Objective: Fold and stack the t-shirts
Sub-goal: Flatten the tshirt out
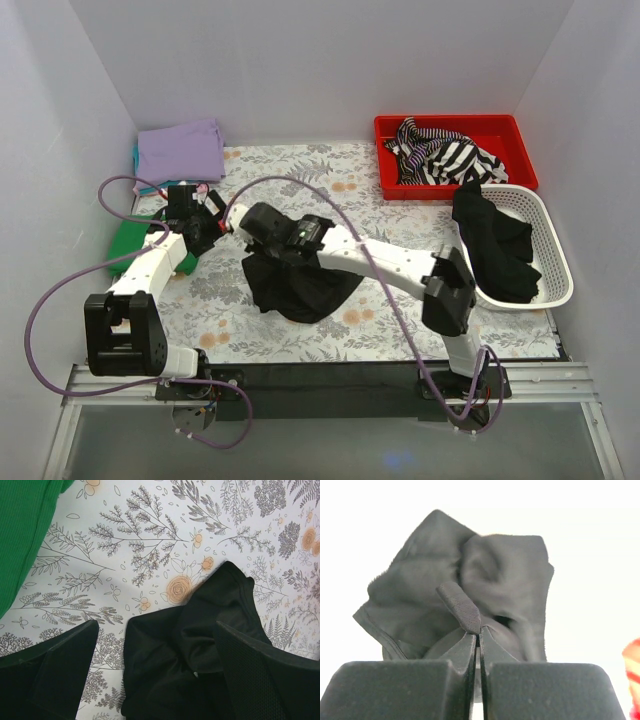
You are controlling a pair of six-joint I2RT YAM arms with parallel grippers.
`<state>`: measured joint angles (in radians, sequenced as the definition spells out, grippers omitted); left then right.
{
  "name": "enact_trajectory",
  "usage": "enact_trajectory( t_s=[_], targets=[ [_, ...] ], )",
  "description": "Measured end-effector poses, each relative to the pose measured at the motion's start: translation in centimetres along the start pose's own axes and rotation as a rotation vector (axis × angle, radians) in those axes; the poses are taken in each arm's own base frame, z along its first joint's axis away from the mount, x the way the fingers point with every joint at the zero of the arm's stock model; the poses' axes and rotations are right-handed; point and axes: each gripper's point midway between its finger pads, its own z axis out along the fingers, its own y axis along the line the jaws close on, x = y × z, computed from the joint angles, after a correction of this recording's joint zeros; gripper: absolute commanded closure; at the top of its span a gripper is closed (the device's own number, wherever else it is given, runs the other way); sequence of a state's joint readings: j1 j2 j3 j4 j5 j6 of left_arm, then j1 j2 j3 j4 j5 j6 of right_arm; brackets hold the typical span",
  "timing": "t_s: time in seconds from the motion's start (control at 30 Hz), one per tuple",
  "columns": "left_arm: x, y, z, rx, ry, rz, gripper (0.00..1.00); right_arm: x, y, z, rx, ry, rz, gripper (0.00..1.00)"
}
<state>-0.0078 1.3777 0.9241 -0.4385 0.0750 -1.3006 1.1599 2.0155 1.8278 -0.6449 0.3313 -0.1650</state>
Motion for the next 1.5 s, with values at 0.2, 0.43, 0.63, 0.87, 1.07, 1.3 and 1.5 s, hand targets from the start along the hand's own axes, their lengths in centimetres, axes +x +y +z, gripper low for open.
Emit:
enact_trajectory(
  t_s=[0.2, 0.43, 0.63, 0.87, 1.07, 1.3, 1.5],
  targets=[
    [0.2, -0.2, 0.2, 0.014, 0.013, 0.004, 0.02, -9.0, -5.9, -13.4, 0.13, -0.345, 0.094, 0.99],
    [0.6, -0.7, 0.1, 0.04, 0.034, 0.003, 0.02, -13.8, -9.8, -28.7, 0.339, -0.643, 0.132, 0.99],
    [0.5, -1.8, 0.0, 0.088, 0.054, 0.008, 0.02, -6.7, -14.4, -32.5, 0.615, -0.547, 0.213, 0.99],
    [0.7, -2.9, 0.0, 0.15, 0.078, 0.022, 0.02, 7.8, -17.7, -31.3, 0.924, -0.3, 0.351, 0.99],
    [1.6, -3.3, 0.6, 0.183, 0.127, 0.027, 0.02, 15.4, -22.4, -30.4, 1.049, -0.162, 0.564, 0.99],
    [1.9, -3.9, 0.5, 0.221, 0.147, 0.034, 0.02, 20.3, -24.1, -21.5, 0.951, 0.09, 0.624, 0.38],
    [2.0, -4.2, 0.5, 0.242, 0.153, 0.046, 0.02, 21.1, -22.4, -15.8, 0.741, 0.186, 0.574, 0.37]
  ],
)
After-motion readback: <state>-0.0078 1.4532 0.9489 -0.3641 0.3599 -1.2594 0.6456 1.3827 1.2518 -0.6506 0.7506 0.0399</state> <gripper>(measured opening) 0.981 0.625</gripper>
